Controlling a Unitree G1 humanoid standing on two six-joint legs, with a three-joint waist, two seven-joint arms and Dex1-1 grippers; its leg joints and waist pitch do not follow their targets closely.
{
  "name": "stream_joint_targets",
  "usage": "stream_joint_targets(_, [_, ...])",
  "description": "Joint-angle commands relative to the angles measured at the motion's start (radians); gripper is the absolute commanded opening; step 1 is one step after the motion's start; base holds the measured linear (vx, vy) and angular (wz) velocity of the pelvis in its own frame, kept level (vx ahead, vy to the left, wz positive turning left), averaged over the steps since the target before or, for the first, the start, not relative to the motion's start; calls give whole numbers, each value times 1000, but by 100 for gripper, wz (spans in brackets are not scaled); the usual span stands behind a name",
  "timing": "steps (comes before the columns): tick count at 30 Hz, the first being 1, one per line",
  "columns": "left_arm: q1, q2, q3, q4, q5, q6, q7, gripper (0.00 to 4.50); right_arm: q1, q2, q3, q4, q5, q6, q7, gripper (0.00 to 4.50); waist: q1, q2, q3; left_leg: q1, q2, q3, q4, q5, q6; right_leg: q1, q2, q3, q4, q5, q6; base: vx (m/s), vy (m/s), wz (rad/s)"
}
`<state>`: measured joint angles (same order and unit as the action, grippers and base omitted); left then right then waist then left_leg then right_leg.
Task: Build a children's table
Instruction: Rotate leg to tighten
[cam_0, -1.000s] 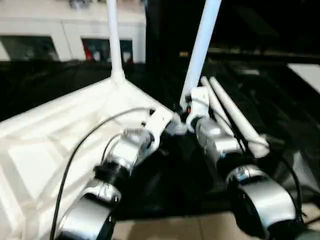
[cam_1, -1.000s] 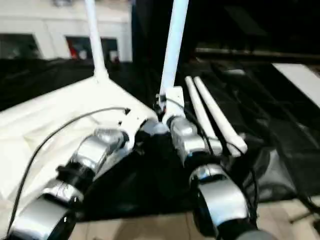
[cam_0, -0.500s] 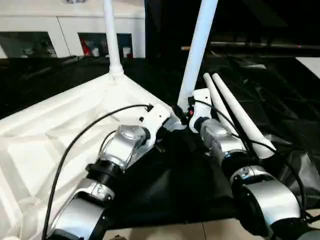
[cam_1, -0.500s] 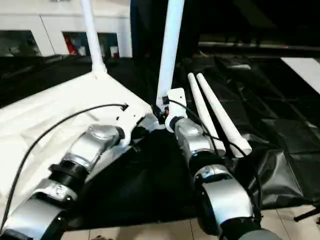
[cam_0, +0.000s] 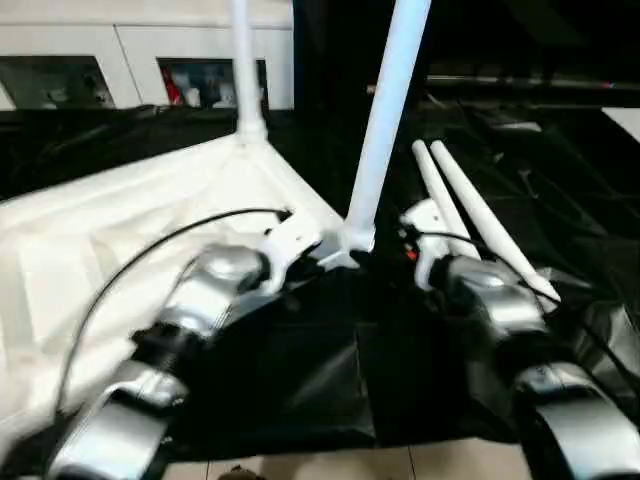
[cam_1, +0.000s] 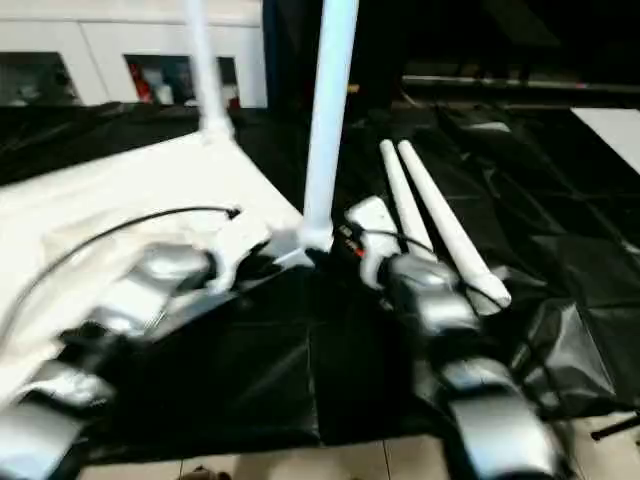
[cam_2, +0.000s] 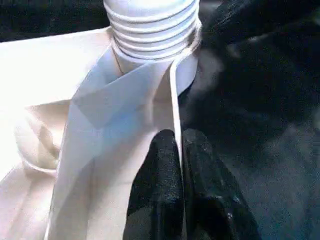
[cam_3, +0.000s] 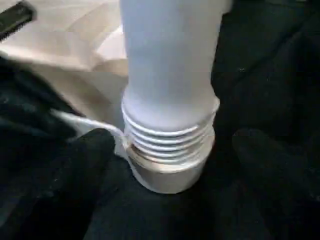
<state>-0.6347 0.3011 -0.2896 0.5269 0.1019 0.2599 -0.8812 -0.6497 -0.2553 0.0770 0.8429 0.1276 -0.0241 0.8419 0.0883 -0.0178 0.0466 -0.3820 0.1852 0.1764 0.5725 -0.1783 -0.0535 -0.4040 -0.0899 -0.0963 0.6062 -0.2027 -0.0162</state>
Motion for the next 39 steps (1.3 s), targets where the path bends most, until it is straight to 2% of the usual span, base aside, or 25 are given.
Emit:
stream_joint_targets(1, [21,18,-40,-56,-35,-83,-117,0,37,-31,35,-100,11,22,83,428,5,2,-63,18,57,-9,-49,-64,140,65,-68,57,-49,67,-281,0,0,0])
stream_joint_targets(3, [39,41,-45,-78,-60,-109,-188,0,66,-55,50,-156,9,34,125,428,9,4,-63,20,60,-8,-51,-85,122,62,-68,57,-48,41,-280,0,0,0])
stream_joint_targets(6, [67,66,-38,-133,-123,-91,-289,0,105,-85,68,-236,9,48,169,428,12,4,-59,22,62,-1,-54,-129,89,56,-67,59,-51,-10,-272,0,0,0])
stream_joint_targets(7, [72,71,-39,-145,-133,-83,-307,0,112,-90,71,-252,10,50,181,428,12,4,-59,22,62,-1,-55,-145,77,56,-68,60,-52,-34,-266,0,0,0])
stream_joint_targets(8, [76,77,-40,-151,-137,-85,-320,0,121,-95,75,-273,15,61,199,428,10,-1,-58,21,62,0,-57,-155,67,57,-70,60,-54,-58,-258,0,0,0])
stream_joint_targets(10, [80,83,-41,-153,-139,-93,-332,0,135,-103,88,-303,11,67,219,428,13,1,-58,23,61,1,-56,-152,63,55,-70,62,-55,-73,-249,0,0,0])
stream_joint_targets(12, [82,86,-41,-151,-139,-101,-336,0,143,-106,97,-318,8,70,231,428,14,-1,-59,23,60,3,-54,-138,64,54,-69,62,-54,-65,-243,0,0,0])
stream_joint_targets(14, [84,88,-40,-152,-140,-104,-341,0,148,-104,99,-329,8,76,228,428,15,-4,-59,20,59,3,-53,-133,64,55,-70,62,-54,-68,-241,0,0,0])
stream_joint_targets(18, [92,90,-38,-161,-137,-100,-352,0,149,-91,94,-334,13,79,228,428,17,-3,-61,20,57,3,-50,-112,67,55,-70,62,-49,-49,-237,0,0,0])
stream_joint_targets(19, [93,91,-38,-162,-136,-99,-353,0,147,-89,93,-331,13,78,228,401,18,-3,-62,20,58,3,-50,-111,68,55,-70,62,-48,-47,-238,0,0,0])
stream_joint_targets(23, [96,94,-41,-168,-137,-95,-354,0,149,-84,97,-331,14,85,231,387,20,-5,-64,18,56,3,-46,-91,78,57,-69,61,-43,-19,-243,0,0,0])
stream_joint_targets(24, [97,94,-41,-168,-137,-95,-354,0,150,-82,101,-324,8,81,233,358,21,-5,-64,18,56,3,-46,-89,79,57,-69,61,-43,-19,-243,0,0,0])
stream_joint_targets(27, [98,95,-42,-168,-133,-95,-352,0,155,-80,107,-318,3,76,234,347,21,-4,-64,18,55,3,-45,-98,76,57,-69,60,-44,-32,-241,0,0,0])
stream_joint_targets(30, [99,97,-41,-164,-129,-96,-350,0,158,-77,111,-316,-3,74,231,308,21,-5,-65,19,55,3,-44,-93,75,57,-68,61,-42,-25,-241,0,0,0])
stream_joint_targets(34, [100,97,-40,-166,-128,-94,-349,0,158,-75,111,-315,-7,74,231,286,21,-7,-65,18,54,3,-43,-91,76,58,-69,61,-41,-26,-240,0,0,0])
stream_joint_targets(37, [98,90,-30,-157,-125,-88,-323,0,152,-60,101,-276,-17,75,190,278,20,-6,-65,18,54,3,-42,-92,75,56,-69,61,-41,-32,-240,0,0,0])
stream_joint_targets(39, [74,53,-5,-100,-95,-67,-210,0,129,-17,60,-185,-29,82,42,276,16,-5,-61,18,54,2,-45,-119,56,54,-71,61,-47,-83,-235,0,0,0])
